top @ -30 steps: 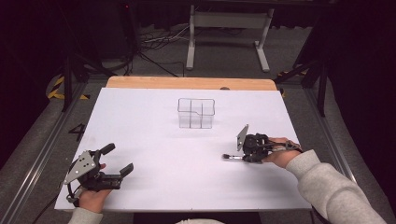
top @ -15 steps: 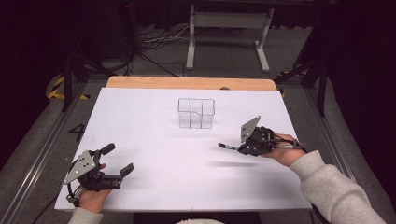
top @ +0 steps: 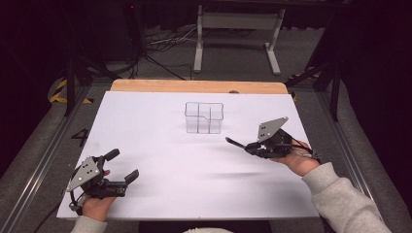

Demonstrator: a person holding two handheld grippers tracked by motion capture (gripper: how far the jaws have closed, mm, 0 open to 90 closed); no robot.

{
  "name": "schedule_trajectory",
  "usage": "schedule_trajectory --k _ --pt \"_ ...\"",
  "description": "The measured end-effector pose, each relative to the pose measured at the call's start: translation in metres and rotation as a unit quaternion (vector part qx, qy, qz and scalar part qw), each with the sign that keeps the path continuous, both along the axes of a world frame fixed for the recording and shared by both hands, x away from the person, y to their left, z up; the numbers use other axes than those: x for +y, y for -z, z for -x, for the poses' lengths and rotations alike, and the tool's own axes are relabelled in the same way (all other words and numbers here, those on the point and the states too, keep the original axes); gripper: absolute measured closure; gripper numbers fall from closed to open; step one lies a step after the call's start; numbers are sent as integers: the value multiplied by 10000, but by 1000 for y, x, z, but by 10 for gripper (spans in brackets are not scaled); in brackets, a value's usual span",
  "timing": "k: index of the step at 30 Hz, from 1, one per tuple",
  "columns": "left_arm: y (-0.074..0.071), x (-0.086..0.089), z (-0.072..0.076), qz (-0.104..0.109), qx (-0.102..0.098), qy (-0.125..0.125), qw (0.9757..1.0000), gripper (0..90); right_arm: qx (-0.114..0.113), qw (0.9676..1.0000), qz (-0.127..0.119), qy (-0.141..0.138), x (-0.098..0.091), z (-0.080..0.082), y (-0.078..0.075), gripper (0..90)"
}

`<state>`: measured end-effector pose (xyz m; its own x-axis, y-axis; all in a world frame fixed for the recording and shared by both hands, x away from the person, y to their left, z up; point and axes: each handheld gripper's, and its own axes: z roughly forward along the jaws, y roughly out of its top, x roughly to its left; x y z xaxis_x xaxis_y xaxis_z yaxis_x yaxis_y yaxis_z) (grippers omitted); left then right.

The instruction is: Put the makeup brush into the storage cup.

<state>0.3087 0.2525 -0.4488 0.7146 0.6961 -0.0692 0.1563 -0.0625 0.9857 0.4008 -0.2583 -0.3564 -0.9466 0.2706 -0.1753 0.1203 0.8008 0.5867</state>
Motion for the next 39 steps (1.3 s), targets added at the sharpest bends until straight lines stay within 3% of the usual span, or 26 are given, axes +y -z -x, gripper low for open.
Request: schedule_trajectory --k 2,3,9,16,24,31,39 --pt "0 0 0 -6 -5 -6 10000 0 -39 10000 -89 22 -2 1 -1 792" --pt "0 0 0 -3 -11 -10 10000 0 -108 9995 -267 105 -5 2 -2 792" --pt "0 0 0 41 -27 -24 10000 0 -273 9977 -568 236 -13 6 -3 792" --pt "0 -1 0 -39 -44 -54 10000 0 -549 9912 -1146 374 -21 13 -7 792" --pt "0 0 0 -77 -66 -88 9999 0 -801 9806 -1724 471 -28 16 -9 792" --pt "0 -1 0 -80 -55 -109 9999 0 -1013 9667 -2260 652 -33 17 -7 792" --pt "0 -2 0 -156 -87 -154 9997 0 -1244 9527 -2668 760 -34 19 -8 792"
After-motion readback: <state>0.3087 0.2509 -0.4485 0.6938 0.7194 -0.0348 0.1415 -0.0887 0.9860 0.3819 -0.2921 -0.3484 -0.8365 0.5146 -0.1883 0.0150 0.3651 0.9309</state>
